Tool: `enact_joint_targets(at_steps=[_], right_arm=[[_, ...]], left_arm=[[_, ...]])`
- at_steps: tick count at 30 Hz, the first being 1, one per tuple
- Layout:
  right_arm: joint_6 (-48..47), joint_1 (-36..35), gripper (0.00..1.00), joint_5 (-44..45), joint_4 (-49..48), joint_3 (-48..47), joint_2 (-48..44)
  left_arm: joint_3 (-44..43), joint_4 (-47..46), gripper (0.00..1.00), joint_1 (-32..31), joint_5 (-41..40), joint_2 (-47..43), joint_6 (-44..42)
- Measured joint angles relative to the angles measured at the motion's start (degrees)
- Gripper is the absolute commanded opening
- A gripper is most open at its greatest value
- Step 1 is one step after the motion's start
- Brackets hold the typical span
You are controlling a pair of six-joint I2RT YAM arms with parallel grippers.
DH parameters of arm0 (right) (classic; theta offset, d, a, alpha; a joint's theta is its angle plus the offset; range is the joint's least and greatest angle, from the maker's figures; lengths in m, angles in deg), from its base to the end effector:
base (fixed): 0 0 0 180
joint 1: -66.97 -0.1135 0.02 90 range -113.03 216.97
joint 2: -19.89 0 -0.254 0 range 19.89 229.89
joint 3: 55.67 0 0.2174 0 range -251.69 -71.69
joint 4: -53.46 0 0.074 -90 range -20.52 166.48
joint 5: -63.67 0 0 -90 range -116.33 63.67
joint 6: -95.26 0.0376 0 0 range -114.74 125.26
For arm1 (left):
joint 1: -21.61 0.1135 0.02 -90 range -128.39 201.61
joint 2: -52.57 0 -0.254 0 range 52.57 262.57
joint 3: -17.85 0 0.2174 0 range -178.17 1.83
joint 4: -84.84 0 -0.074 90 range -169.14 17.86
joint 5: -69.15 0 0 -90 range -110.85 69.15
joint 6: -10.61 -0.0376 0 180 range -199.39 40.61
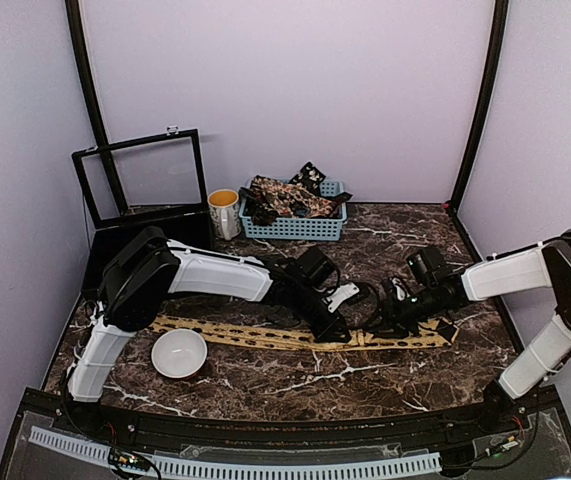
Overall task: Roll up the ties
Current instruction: Tie the tie at the center of the board.
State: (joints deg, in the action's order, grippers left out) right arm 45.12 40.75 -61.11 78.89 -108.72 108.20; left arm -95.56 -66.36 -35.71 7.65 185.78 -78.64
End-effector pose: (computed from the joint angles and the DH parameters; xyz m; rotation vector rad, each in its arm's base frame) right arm 0.2071 0.1259 0.1504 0.1056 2.8281 1.1427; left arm 0.2383 -0.4046 0.1447 1.4245 2.1306 -1.0344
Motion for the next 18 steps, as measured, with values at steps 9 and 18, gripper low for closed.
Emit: enact_joint_targets(at_steps=[9,18], right_arm=[[-0.17,-0.33,0.02,-1.18,0.26,-0.04,0.74],[-1.66,0.37,0.0,3.43,6.25,-0.17,-0.7]], left_arm=[[-0.2,-0.33,0.08,-0.07,-0.02,0.22,0.57],[-0.55,-1.16,0.52,-0.09,-0.02,0.22,1.88]])
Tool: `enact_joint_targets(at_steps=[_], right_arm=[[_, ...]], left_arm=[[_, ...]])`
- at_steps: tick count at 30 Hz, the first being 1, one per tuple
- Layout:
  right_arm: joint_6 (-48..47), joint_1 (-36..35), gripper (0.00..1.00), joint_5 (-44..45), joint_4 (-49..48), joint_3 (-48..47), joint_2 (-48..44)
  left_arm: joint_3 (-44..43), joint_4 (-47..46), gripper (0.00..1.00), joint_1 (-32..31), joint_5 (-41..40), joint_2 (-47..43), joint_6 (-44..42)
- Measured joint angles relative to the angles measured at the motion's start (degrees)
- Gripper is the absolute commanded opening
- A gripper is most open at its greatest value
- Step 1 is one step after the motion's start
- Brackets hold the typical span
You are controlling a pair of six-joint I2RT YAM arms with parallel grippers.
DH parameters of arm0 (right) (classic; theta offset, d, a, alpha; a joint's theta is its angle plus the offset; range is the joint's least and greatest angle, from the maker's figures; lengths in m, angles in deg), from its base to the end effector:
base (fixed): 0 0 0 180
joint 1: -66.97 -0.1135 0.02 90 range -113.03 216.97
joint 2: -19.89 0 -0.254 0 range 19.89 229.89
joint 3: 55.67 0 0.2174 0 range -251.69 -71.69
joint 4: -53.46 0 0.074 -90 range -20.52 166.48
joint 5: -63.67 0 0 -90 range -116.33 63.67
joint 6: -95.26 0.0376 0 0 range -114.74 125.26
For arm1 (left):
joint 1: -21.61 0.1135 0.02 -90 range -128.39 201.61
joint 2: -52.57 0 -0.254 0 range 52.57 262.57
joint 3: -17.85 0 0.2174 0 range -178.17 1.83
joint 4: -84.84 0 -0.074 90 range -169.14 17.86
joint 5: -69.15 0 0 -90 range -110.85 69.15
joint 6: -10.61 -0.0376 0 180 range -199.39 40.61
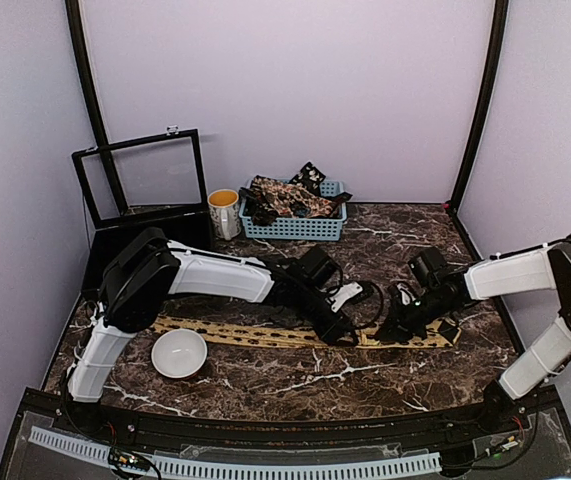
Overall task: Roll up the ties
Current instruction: Tie the tie at the center of the board.
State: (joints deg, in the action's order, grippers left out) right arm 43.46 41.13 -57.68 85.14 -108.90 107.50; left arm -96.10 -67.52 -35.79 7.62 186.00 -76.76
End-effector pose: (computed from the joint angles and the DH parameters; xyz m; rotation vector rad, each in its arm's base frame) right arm 0.2002 0.1187 0.1475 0.1409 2.9070 1.0178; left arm 0.2394 -0.4076 0.1470 1.3889 2.1327 -1.0538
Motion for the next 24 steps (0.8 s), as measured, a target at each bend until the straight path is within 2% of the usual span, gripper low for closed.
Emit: enact_joint_targets(at_steps=[2,7,19,22,24], right_arm=[[-0.46,0.7,0.0,1.81,2.38,-0.26,-1.4],[-2.14,3.43,0.0,6.29,7.87,-0.44,-5.07],[-4.52,8.41,0.0,13.99,16.28,-0.79,-7.74],[-5.18,9.16,0.08,15.34,17.14,-1.75,-7.72],[-5.68,9.4,0.19,15.98,17.46,-2.58,-7.34]], left_arm=[[0.02,-0.44,0.59,-0.15,-0.42,-0.22,0.09],[1.4,-0.74,0.65,-0.11,-3.17,-2.38,0.44],[4.94,-1.84,0.66,2.54,-7.13,-8.13,0.57],[6.21,-1.86,0.66,3.1,-8.07,-8.72,0.5],[6.88,-1.88,0.67,3.26,-8.57,-8.92,0.39]])
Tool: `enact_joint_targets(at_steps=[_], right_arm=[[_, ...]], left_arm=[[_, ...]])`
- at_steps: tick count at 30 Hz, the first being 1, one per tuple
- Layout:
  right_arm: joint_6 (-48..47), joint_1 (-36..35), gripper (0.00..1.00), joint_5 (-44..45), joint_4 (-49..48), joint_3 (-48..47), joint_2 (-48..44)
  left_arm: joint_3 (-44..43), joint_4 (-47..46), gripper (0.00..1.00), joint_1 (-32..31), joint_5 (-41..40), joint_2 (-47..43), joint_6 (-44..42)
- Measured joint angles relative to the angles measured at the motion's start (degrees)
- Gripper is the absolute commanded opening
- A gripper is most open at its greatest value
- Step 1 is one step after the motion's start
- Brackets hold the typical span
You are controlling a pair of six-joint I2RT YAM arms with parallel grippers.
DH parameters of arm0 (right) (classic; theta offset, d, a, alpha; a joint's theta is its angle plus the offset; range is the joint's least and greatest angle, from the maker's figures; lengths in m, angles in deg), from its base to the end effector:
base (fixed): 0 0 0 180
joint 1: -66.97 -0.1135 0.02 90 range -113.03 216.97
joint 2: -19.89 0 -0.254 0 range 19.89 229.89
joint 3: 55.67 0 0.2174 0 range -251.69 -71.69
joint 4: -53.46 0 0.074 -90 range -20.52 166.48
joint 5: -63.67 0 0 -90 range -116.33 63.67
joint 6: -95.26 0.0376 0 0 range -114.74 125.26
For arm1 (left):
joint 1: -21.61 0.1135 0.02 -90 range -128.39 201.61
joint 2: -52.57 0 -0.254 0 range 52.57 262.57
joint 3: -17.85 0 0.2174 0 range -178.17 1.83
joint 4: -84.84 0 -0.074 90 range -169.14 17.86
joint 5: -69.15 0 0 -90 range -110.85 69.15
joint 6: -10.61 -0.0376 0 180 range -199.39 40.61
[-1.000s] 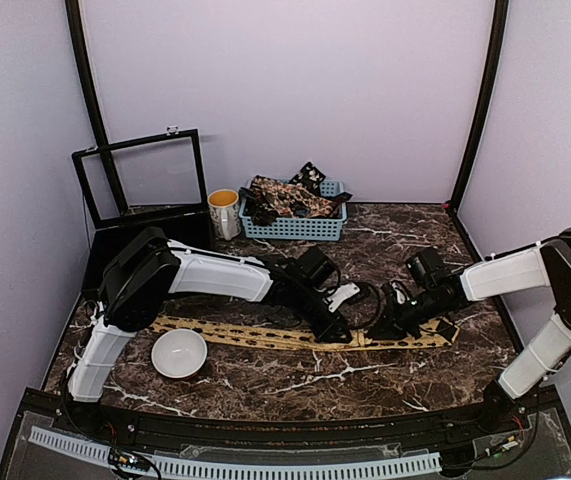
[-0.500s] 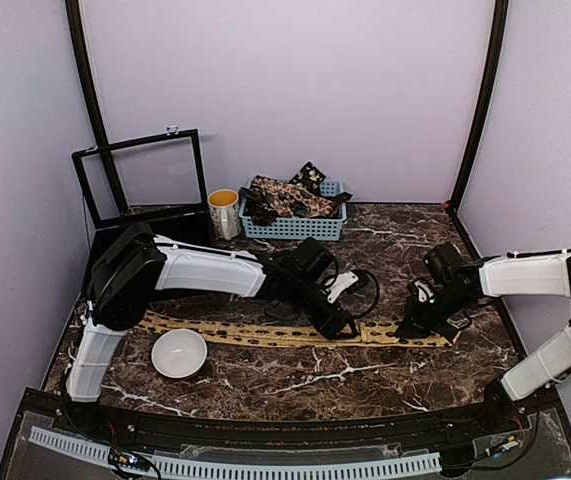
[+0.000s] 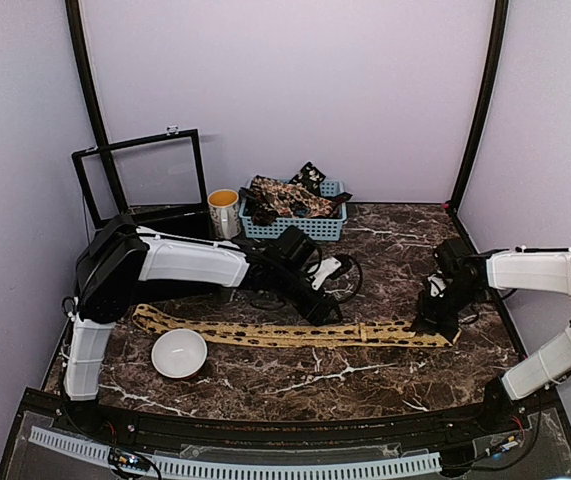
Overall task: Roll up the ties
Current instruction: Tie the tie at the center of the board, then move the tie to the center of the board.
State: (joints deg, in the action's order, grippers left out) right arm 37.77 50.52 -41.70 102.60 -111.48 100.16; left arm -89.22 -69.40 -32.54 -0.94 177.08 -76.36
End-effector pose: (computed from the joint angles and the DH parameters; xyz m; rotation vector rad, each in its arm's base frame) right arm 0.1948 0.0679 0.1681 0.3546 2.9238 0.5375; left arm 0.2538 -0.3731 0.1828 1.2195 2.1204 -0.8810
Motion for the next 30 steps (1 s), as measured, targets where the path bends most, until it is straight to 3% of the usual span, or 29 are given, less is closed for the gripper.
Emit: enact_joint_targets(at_steps=[3,5,7,15,23,30], right_arm=[[-1.09,0.02,0.4,0.87,0.7,-0.87,0.55],[-1.73,0.02,0.46,1.53,1.75,-1.46,0.31],[-1.86,0.02,0.49,1.64,2.69,-2.25,-0.66],[1.07,-4.5,0.54,-2.19,1.75,-4.46,-3.87],[3.85,-14.43,0.54,-7.23,-3.52,-6.47,3.02],[4.87,-15.54,0.54,-9.62,-8.81,-5.64,8.66]], left_arm=[[0.9,0.0,0.69,0.04,-0.94,-0.26,-0.07],[1.57,0.02,0.7,0.17,-1.6,-0.79,-0.09],[2.21,-0.11,0.81,0.39,-2.23,-1.6,-0.09],[5.49,-1.97,0.86,1.36,-5.22,-6.16,0.02],[6.62,-2.47,0.86,1.99,-7.52,-7.21,0.63],[6.67,-2.29,0.87,1.99,-8.13,-7.37,0.76]])
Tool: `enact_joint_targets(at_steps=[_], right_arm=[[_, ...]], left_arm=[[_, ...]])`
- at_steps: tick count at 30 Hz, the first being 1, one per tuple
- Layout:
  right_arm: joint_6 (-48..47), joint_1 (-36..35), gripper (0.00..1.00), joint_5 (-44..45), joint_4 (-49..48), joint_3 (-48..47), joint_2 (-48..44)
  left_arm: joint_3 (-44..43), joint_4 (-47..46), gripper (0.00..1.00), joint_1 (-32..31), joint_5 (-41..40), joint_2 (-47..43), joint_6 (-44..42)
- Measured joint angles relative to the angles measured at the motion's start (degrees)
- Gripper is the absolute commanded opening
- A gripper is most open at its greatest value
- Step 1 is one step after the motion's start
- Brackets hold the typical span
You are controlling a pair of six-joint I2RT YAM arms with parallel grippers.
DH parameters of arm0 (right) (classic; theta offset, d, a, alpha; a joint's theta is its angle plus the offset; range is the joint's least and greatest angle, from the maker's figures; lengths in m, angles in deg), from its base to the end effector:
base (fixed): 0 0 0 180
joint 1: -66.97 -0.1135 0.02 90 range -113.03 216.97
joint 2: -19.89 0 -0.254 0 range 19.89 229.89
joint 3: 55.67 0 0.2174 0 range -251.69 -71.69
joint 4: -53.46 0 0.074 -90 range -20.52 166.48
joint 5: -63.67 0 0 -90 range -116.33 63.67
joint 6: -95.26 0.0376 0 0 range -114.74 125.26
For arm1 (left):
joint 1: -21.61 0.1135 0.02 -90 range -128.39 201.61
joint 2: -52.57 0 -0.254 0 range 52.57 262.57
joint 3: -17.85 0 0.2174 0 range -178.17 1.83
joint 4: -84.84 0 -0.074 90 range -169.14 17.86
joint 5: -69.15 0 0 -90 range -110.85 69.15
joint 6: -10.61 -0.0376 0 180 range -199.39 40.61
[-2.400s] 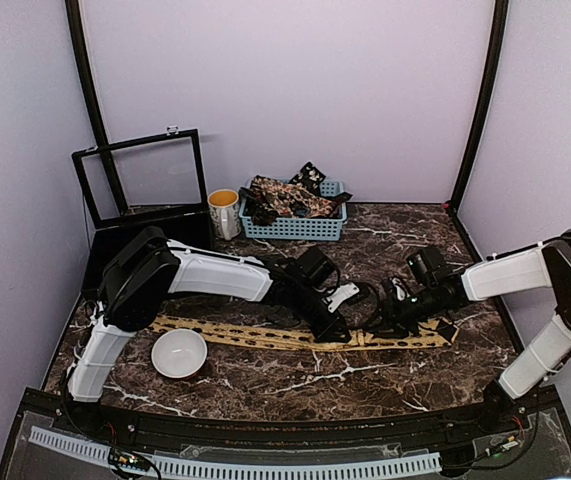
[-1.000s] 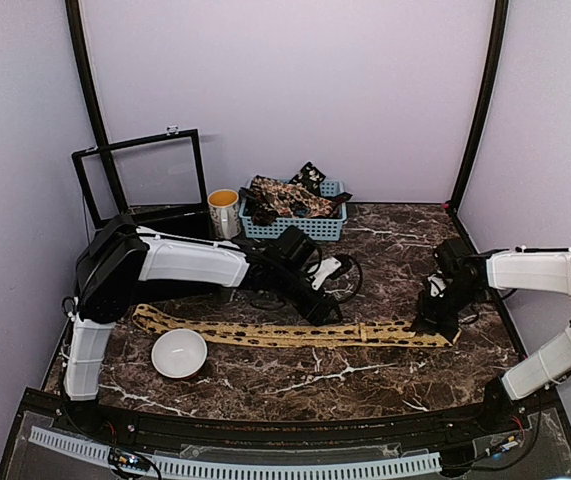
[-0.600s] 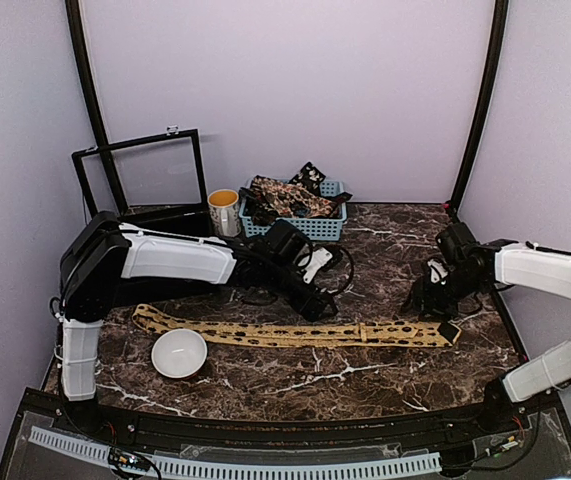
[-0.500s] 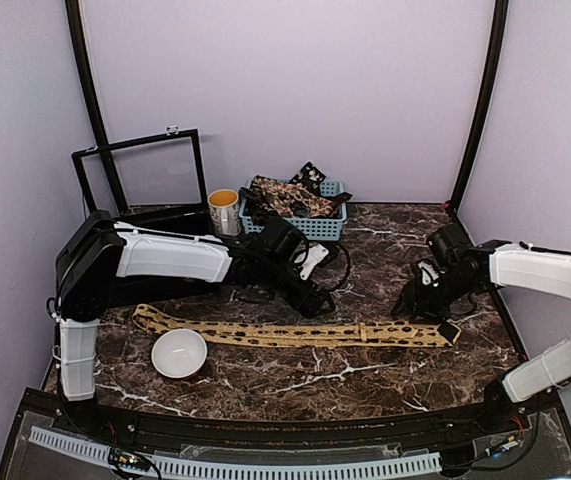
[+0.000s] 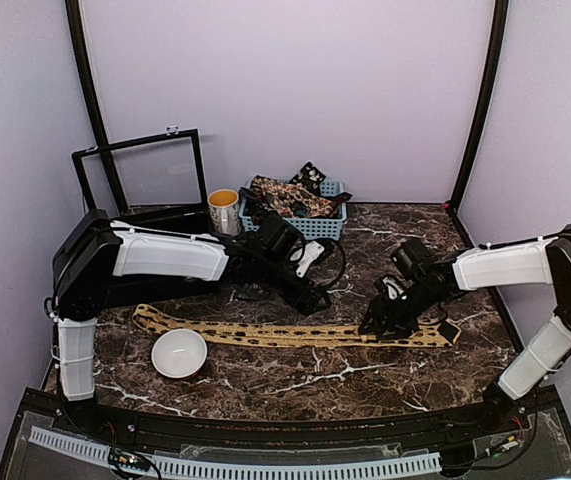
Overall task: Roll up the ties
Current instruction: Move the tie to the center of the board.
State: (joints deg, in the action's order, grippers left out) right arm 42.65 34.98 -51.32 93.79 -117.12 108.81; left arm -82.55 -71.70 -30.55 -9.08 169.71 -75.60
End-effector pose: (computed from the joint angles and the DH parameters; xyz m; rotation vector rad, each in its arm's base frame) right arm 0.2027 0.1454 0.1671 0.0108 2.9496 0.8660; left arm 0.2569 -0.3433 0.2054 1.0718 2.1103 -0.7300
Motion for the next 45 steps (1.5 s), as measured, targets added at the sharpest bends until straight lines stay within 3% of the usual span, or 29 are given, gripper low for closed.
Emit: enact_joint_targets(at_steps=[7,15,20,28,34,45], right_arm=[[-0.98,2.56,0.54,-1.03,-0.9,1.53,0.48],[-7.04,15.17,0.54,-1.22,3.65,4.35,-3.32],[-10.16,18.51,0.53,-0.66,6.62,2.23,-2.32],[-11.67,17.66,0.45,1.4,10.51,-1.81,-4.24],[-7.3,10.78,0.43,-0.98,8.61,-1.46,-7.23],[-2.58,5.03,0.42,-2.78,2.21,-1.77,2.93]], left_arm=[[0.46,0.2,0.87,0.0,-0.76,-0.72,0.0],[0.48,0.35,0.88,0.0,-1.81,-0.92,0.09],[0.48,0.37,0.88,0.15,-2.03,-0.92,0.09],[0.48,0.59,0.89,0.26,-2.38,-0.92,0.04],[0.48,0.83,0.92,0.31,-2.58,-0.92,0.04],[0.48,1.16,0.93,0.31,-2.73,-0.92,0.09]])
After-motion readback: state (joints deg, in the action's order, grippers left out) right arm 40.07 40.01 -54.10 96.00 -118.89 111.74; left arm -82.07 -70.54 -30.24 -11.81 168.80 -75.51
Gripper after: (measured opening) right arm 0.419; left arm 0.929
